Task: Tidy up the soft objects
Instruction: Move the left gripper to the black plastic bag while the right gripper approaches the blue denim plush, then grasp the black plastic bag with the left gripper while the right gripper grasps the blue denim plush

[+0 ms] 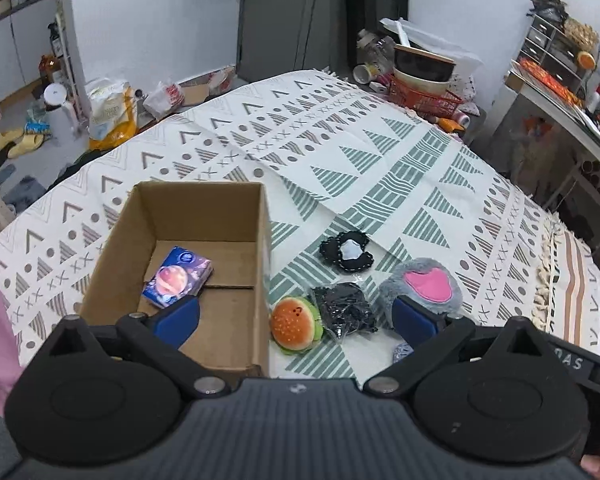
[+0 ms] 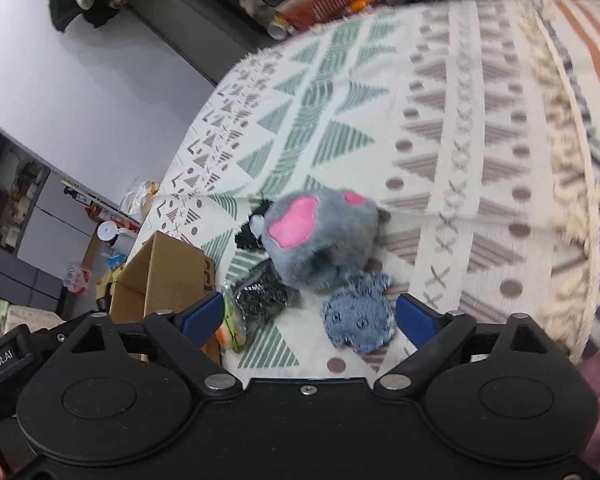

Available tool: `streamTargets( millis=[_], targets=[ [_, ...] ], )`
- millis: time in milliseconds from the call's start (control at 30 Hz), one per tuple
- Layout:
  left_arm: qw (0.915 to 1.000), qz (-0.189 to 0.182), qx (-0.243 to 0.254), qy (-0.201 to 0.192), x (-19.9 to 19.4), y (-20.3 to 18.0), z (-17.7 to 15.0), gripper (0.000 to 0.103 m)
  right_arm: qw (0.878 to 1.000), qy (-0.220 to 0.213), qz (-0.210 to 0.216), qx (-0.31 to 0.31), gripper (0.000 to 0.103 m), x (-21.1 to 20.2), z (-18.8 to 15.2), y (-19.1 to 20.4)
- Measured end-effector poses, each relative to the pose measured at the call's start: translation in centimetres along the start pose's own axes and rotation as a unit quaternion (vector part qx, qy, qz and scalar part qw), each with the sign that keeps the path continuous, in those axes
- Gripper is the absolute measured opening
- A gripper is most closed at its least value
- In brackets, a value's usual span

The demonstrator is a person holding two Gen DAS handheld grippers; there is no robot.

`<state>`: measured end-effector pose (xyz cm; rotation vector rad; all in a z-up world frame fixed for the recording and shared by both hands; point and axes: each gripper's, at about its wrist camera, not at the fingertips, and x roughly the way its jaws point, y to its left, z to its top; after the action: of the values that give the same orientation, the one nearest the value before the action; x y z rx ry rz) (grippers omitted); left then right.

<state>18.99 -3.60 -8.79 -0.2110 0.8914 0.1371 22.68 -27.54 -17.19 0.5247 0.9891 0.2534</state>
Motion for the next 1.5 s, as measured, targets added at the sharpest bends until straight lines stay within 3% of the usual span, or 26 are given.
streamTargets(
  millis=[133,367,567,900,1167,1267,1333,1433,1500],
  targets=[
    [1.0000,-0.005,-0.007,0.000,1.0,-1.0,-0.6,0.097,1.000,0.014,0.018,0.012,0.089,0.8,0.3,-0.9],
    [0.9997,-0.008,-0.012,0.019,3.5,-2.6,-1.3,0.074,0.998,0.033,0.020,0.047,0.075,2.1,0.3,-2.7],
    [0.9989,-0.007,-0.026,0.038,6.3,-3.6,-1.8,0.062,0.995,0.056,0.025,0.078,0.070,3.8,0.5,-4.3],
    [0.9967,0.008,-0.047,0.065,10.7,-4.4,-2.4,0.062,0.991,0.102,0.016,0.085,0.066,7.2,0.5,-5.2],
    [0.9952,0.016,-0.062,0.075,13.3,-5.0,-2.5,0.062,0.992,0.107,0.015,0.070,0.065,8.2,0.5,-5.1],
    [0.9946,0.013,-0.068,0.077,14.0,-5.3,-2.5,0.062,0.993,0.105,0.011,0.059,0.056,8.5,0.6,-5.0],
    [0.9952,0.019,-0.063,0.073,14.4,-5.6,-2.3,0.063,0.993,0.103,0.009,0.056,0.041,8.7,0.7,-5.1],
    [0.9949,0.020,-0.066,0.073,15.1,-5.7,-2.1,0.062,0.993,0.101,0.012,0.063,0.034,8.8,0.8,-5.5],
    [0.9946,0.020,-0.073,0.070,15.1,-5.6,-1.9,0.043,0.993,0.099,0.013,0.064,0.032,8.7,0.8,-5.7]
  ],
)
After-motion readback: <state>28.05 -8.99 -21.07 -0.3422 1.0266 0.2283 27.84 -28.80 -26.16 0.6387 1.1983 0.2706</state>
